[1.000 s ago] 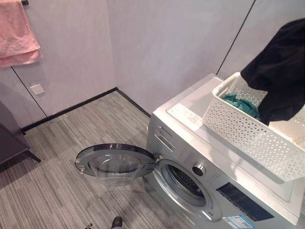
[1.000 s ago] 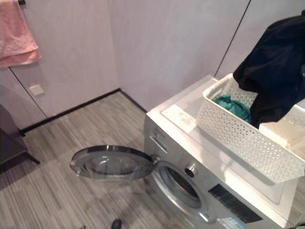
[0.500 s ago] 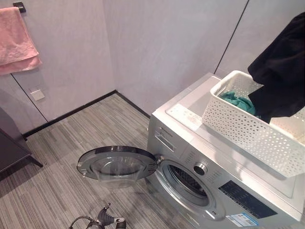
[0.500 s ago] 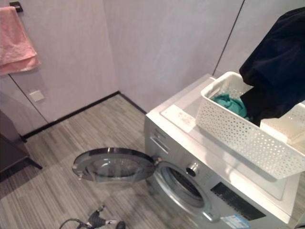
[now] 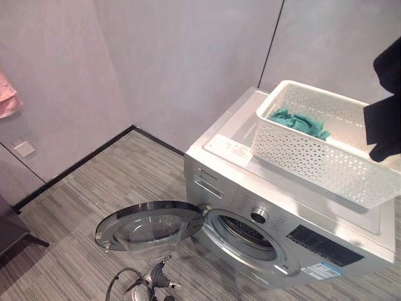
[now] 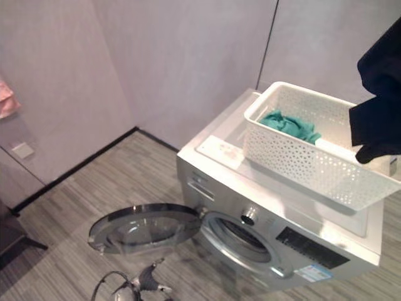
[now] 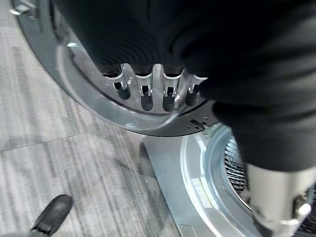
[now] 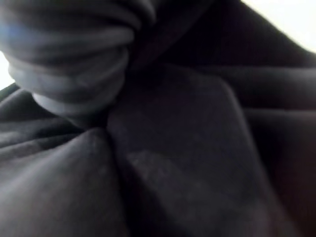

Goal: Grab the laundry basket,head to the washer,open it,put in the laundry and shut it.

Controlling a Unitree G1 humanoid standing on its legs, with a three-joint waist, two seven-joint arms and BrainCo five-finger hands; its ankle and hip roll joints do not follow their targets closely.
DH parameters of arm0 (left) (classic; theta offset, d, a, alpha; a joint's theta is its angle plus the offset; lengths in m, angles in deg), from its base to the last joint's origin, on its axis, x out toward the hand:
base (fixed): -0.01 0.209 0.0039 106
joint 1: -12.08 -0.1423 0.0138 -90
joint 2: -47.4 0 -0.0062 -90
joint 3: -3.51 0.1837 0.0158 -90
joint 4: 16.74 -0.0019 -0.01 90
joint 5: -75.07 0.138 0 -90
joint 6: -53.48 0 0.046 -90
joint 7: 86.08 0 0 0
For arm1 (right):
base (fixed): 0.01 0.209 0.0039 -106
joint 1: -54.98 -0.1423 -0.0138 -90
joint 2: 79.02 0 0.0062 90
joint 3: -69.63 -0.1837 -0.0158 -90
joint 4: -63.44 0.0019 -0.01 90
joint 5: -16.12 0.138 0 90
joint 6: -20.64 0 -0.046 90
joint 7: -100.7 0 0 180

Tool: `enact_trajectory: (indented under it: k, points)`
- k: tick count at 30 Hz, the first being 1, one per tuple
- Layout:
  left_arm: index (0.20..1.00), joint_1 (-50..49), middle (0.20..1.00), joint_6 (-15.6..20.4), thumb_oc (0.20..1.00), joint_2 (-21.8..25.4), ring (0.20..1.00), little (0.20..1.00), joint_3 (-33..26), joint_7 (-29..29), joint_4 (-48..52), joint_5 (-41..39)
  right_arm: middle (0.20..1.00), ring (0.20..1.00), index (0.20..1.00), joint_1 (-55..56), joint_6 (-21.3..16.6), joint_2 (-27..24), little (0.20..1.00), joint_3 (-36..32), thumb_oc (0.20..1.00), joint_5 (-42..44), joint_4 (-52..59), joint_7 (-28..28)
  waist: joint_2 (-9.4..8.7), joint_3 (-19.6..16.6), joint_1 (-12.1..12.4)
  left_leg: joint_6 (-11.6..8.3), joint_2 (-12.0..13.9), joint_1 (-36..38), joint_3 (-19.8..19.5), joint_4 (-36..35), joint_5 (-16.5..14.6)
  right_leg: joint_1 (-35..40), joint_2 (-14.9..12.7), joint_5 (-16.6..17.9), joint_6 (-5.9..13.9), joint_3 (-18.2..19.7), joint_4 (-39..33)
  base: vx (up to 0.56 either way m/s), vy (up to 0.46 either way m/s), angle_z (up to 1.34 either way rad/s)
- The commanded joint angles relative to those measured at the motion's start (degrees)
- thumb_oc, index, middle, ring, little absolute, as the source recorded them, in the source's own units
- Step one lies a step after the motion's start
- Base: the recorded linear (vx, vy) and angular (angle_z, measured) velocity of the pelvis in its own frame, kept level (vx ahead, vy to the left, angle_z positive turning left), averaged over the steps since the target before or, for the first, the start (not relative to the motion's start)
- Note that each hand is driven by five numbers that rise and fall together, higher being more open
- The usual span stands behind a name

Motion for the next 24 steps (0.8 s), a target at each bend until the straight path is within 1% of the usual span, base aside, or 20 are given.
enact_trajectory:
  k: [1,2,4,5,6,7,9,10,11,12,13,14,15,16,17,18,19,22,23,24]
  points:
    - [1.000,2.77,1.000,1.95,1.000,0.63,1.000,1.000,2.64,0.11,-1.52,2.47,0.200,0.200,0.200,-3.46,1.56,-5.73,0.200,-3.02,0.200,-5.14,-0.67,4.23,-2.59,-0.65,2.77,1.58,0.64,3.62,0.20,1.49,-8.85,-3.54,-5.48,3.26,3.85,-2.03,6.04,0.00,0.008,-0.27]
    - [1.000,2.60,1.000,1.88,1.000,0.38,1.000,1.000,2.11,0.40,-2.00,2.52,0.200,0.200,0.200,-0.97,2.74,-6.54,0.200,-4.64,0.200,-7.03,-1.67,4.56,-2.50,-0.60,2.37,1.61,0.68,3.82,0.57,1.38,-8.95,-3.83,-5.45,3.43,3.88,-2.07,5.97,0.01,0.004,-0.24]
    - [1.000,2.47,1.000,1.71,1.000,-0.39,1.000,1.000,1.45,1.23,-3.97,2.81,0.200,0.200,0.200,5.69,3.95,-7.16,0.200,-10.12,0.200,-7.61,-4.32,5.63,-2.58,-0.65,1.64,1.53,0.90,4.16,1.52,1.27,-9.05,-4.08,-5.41,3.66,3.99,-1.78,5.59,0.02,-0.010,-0.30]
    - [1.000,2.11,1.000,1.62,1.000,-0.84,1.000,1.000,0.43,1.48,-4.63,2.86,0.200,0.200,0.200,10.49,4.85,-7.23,0.200,-13.83,0.200,-8.78,-5.78,6.23,-2.48,-0.76,0.93,1.43,1.00,4.37,1.88,1.12,-9.09,-4.00,-5.43,3.55,4.02,-1.70,5.30,0.04,-0.032,-0.42]
    - [1.000,1.56,1.000,1.63,1.000,-0.89,1.000,1.000,-0.64,1.76,-5.13,3.36,0.200,0.200,0.200,17.70,6.80,-7.56,0.200,-18.61,0.200,-12.54,-7.68,7.04,-2.54,-0.81,0.50,1.30,1.10,4.47,1.92,1.12,-9.15,-3.84,-5.46,3.36,4.07,-1.95,5.16,0.05,-0.048,-0.30]
    - [1.000,1.39,1.000,1.67,1.000,-0.88,1.000,1.000,-1.27,1.96,-5.89,3.65,0.200,0.200,0.200,24.88,7.83,-7.06,0.200,-23.11,0.200,-15.01,-9.89,6.46,-2.80,-0.85,0.36,1.16,1.24,4.56,1.99,1.14,-9.20,-3.68,-5.46,3.30,4.09,-2.14,4.99,0.04,-0.060,-0.04]
    - [1.000,1.79,1.000,1.72,1.000,-1.80,1.000,1.000,0.03,2.75,-8.35,3.65,0.200,0.200,0.200,29.84,6.74,-6.36,0.200,-26.99,0.200,-12.27,-15.29,6.50,-3.19,-0.90,1.09,1.01,1.35,4.62,2.07,1.18,-9.23,-3.49,-5.24,3.29,4.07,-2.26,4.58,0.03,-0.050,-0.01]
    - [1.000,1.99,1.000,1.80,1.000,-2.07,1.000,1.000,0.66,2.92,-8.79,3.72,0.200,0.200,0.200,30.37,6.14,-6.56,0.200,-26.69,0.200,-11.07,-17.65,6.60,-3.27,-0.90,1.33,0.98,1.38,4.70,2.16,1.19,-9.27,-3.50,-5.16,3.33,4.07,-2.24,4.44,0.02,-0.047,-0.14]
    - [1.000,2.32,1.000,1.99,1.000,-2.33,1.000,1.000,1.18,3.27,-9.09,3.68,0.200,0.200,0.200,30.19,5.38,-4.94,0.200,-24.23,0.200,-9.21,-21.52,5.64,-3.17,-0.78,1.68,0.99,1.51,4.68,2.41,1.37,-9.33,-3.59,-5.03,3.35,4.00,-1.99,4.17,0.01,-0.034,-0.11]
    - [1.000,2.28,1.000,2.03,1.000,-2.28,1.000,1.000,1.11,3.32,-9.16,3.69,0.200,0.200,0.200,29.73,5.24,-4.96,0.200,-23.71,0.200,-9.11,-21.77,5.72,-3.25,-0.83,1.65,0.98,1.52,4.68,2.48,1.39,-9.35,-3.62,-5.01,3.37,3.99,-1.91,4.15,0.01,-0.034,-0.12]
    - [1.000,2.66,1.000,1.92,1.000,-2.58,1.000,1.000,0.45,3.80,-9.86,3.35,0.200,0.200,0.200,29.96,4.96,-2.56,0.200,-22.07,0.200,-8.81,-21.91,5.01,-3.21,-0.72,1.67,0.89,1.68,4.67,2.61,1.45,-9.23,-3.64,-4.88,3.29,3.91,-1.82,4.12,0.00,-0.012,-0.11]
    - [1.000,2.66,1.000,1.96,1.000,-2.52,1.000,1.000,0.38,3.84,-9.95,3.36,0.200,0.200,0.200,29.76,4.97,-2.45,0.200,-21.87,0.200,-8.82,-21.90,5.03,-3.29,-0.73,1.61,0.88,1.69,4.68,2.64,1.45,-9.23,-3.65,-4.87,3.29,3.91,-1.80,4.12,0.00,-0.021,-0.16]
    - [1.000,2.96,1.000,1.85,1.000,-2.61,1.000,1.000,-0.09,4.14,-10.14,3.11,0.200,0.200,0.200,29.61,4.83,-0.71,0.200,-20.73,0.200,-8.66,-21.44,4.69,-3.36,-0.69,1.62,0.82,1.78,4.70,2.64,1.43,-9.20,-3.58,-4.81,3.24,3.86,-1.76,4.06,0.00,-0.020,-0.19]
    - [1.000,3.00,1.000,1.79,1.000,-2.71,1.000,1.000,-0.58,4.26,-9.89,2.78,0.200,0.200,0.200,29.81,4.71,1.35,0.200,-19.63,0.200,-8.76,-20.60,4.13,-3.40,-0.65,1.58,0.81,1.83,4.75,2.64,1.39,-9.19,-3.51,-4.70,3.17,3.81,-1.74,3.97,0.00,-0.039,-0.15]
    - [1.000,3.06,1.000,1.69,1.000,-2.94,1.000,1.000,-1.72,4.64,-9.58,2.27,0.200,0.200,0.200,30.61,4.72,6.74,0.200,-17.76,0.200,-9.16,-18.57,3.55,-3.30,-0.44,1.50,0.80,2.01,4.73,2.57,1.45,-9.18,-3.28,-4.49,2.93,3.67,-1.75,3.82,0.00,-0.033,-0.07]
    - [1.000,3.12,1.000,1.57,1.000,-3.15,1.000,1.000,-2.03,4.80,-9.49,2.18,0.200,0.200,0.200,30.88,4.51,9.01,0.200,-17.24,0.200,-8.95,-17.58,3.48,-3.05,-0.33,1.55,0.84,2.05,4.71,2.53,1.51,-9.19,-3.23,-4.45,2.79,3.61,-1.81,3.78,0.00,0.000,0.00]
    - [1.000,3.08,1.000,1.55,1.000,-2.99,1.000,1.000,-2.08,4.81,-9.49,2.19,0.200,0.200,0.200,30.98,4.64,9.34,0.200,-17.29,0.200,-9.04,-17.27,3.50,-3.19,-0.33,1.47,0.82,2.09,4.72,2.50,1.53,-9.21,-3.19,-4.42,2.77,3.59,-1.84,3.79,0.00,0.000,0.00]
    - [1.000,3.55,1.000,1.37,1.000,-3.40,1.000,1.000,-3.22,5.36,-9.85,1.56,0.200,0.200,0.200,32.14,4.22,17.13,0.200,-15.93,0.200,-8.91,-12.90,3.81,-3.02,-0.06,1.49,0.78,2.37,4.74,2.30,1.59,-9.21,-2.80,-4.20,2.38,3.32,-2.08,3.75,0.00,-0.026,0.03]
    - [1.000,3.76,1.000,1.70,1.000,-3.49,1.000,1.000,-3.04,5.32,-8.22,1.28,0.200,0.200,0.200,32.36,3.79,21.90,0.200,-13.79,0.200,-8.44,-11.54,3.57,-2.65,0.21,1.66,0.73,2.45,4.66,2.27,1.69,-9.19,-2.61,-4.16,2.28,3.17,-2.23,3.66,-0.01,-0.028,0.04]
    - [1.000,3.64,1.000,1.63,1.000,-3.16,1.000,1.000,-3.13,5.23,-8.04,1.23,0.200,0.200,0.200,32.36,3.92,22.28,0.200,-13.71,0.200,-8.53,-11.29,3.60,-2.87,0.21,1.54,0.71,2.48,4.68,2.25,1.73,-9.22,-2.54,-4.13,2.29,3.15,-2.26,3.63,-0.02,-0.026,0.04]
